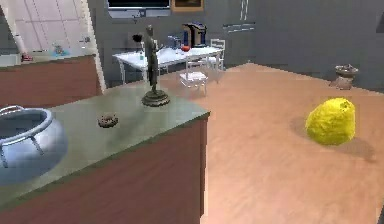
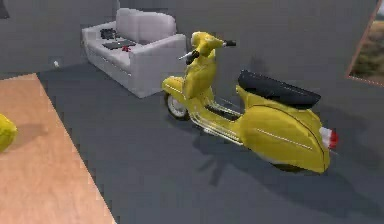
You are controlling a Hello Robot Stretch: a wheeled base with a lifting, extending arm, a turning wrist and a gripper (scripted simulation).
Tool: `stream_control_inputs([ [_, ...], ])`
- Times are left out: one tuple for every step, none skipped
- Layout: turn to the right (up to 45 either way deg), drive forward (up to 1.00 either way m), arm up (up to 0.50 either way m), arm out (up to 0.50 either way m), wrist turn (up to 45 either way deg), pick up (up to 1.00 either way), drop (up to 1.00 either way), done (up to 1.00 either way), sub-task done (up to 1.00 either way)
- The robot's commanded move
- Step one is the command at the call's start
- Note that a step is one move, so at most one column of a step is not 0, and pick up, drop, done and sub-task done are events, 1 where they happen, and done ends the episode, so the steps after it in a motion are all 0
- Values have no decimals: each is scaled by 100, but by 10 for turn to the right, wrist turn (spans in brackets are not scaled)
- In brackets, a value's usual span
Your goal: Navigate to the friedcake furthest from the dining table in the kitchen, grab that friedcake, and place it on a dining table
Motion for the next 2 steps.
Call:
stream_control_inputs([
  [390,0,0,0,0,0,0,0,0],
  [0,100,0,0,0,0,0,0,0],
])
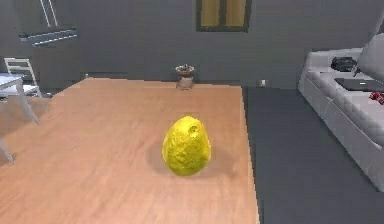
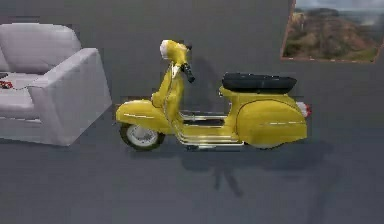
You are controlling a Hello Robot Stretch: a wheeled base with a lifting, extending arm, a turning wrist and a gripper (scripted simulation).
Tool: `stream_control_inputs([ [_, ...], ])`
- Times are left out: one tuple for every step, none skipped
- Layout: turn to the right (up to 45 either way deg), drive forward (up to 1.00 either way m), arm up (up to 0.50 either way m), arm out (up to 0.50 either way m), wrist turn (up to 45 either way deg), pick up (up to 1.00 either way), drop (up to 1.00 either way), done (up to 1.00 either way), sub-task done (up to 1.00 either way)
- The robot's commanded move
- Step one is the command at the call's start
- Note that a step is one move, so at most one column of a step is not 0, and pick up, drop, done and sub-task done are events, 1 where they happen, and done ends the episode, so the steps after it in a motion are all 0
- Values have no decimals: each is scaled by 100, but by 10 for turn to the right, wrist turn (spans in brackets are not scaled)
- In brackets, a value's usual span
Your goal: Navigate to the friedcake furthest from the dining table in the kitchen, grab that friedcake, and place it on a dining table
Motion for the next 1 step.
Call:
stream_control_inputs([
  [-300,0,0,0,0,0,0,0,0],
])
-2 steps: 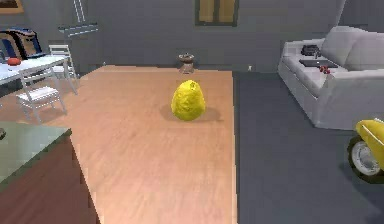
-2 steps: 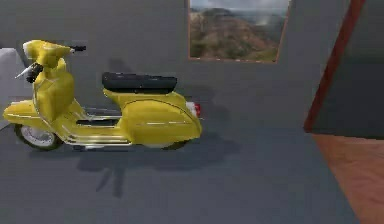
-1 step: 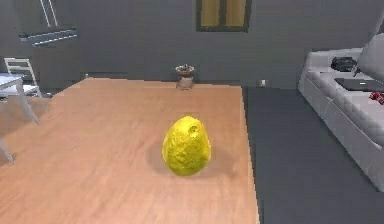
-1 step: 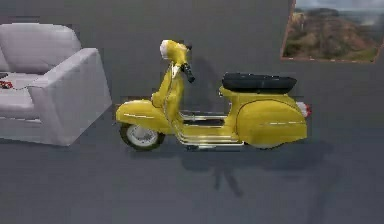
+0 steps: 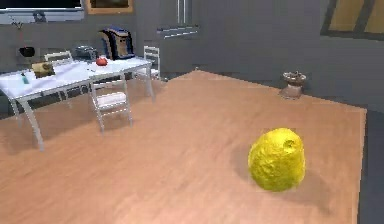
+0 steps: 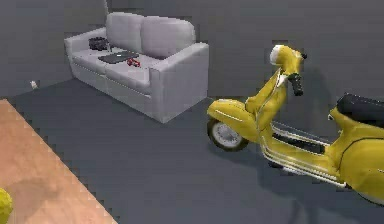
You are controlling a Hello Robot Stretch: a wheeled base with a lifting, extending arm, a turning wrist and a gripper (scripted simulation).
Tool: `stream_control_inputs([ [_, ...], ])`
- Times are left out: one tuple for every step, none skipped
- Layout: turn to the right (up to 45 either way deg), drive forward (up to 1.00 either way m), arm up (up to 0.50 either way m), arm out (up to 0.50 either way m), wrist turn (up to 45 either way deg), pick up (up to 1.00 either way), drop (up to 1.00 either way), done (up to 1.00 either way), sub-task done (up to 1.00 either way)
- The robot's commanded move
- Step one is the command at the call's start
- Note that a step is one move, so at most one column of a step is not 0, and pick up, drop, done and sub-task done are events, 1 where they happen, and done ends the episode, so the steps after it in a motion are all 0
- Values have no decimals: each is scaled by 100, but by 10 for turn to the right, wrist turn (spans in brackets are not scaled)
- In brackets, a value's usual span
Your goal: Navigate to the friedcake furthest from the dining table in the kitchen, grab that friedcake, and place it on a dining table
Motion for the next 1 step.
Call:
stream_control_inputs([
  [0,45,0,0,0,0,0,0,0],
])
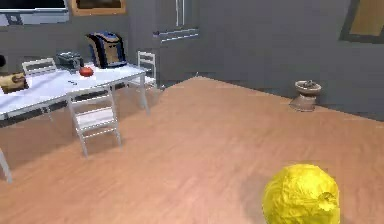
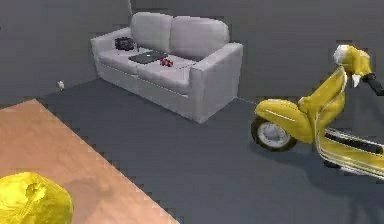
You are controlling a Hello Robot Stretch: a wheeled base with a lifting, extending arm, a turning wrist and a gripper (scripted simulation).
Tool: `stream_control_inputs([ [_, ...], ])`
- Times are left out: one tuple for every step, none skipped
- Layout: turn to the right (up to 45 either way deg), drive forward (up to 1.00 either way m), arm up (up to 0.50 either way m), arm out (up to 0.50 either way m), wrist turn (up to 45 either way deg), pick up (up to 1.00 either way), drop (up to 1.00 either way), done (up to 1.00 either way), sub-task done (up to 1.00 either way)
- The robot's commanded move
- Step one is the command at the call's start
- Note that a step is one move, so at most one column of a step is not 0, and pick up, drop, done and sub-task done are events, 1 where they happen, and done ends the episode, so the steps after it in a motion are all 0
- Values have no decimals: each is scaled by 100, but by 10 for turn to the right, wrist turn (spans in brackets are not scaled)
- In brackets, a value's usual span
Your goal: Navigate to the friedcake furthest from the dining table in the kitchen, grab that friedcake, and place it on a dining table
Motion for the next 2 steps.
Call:
stream_control_inputs([
  [-450,0,0,0,0,0,0,0,0],
  [-30,0,0,0,0,0,0,0,0],
])
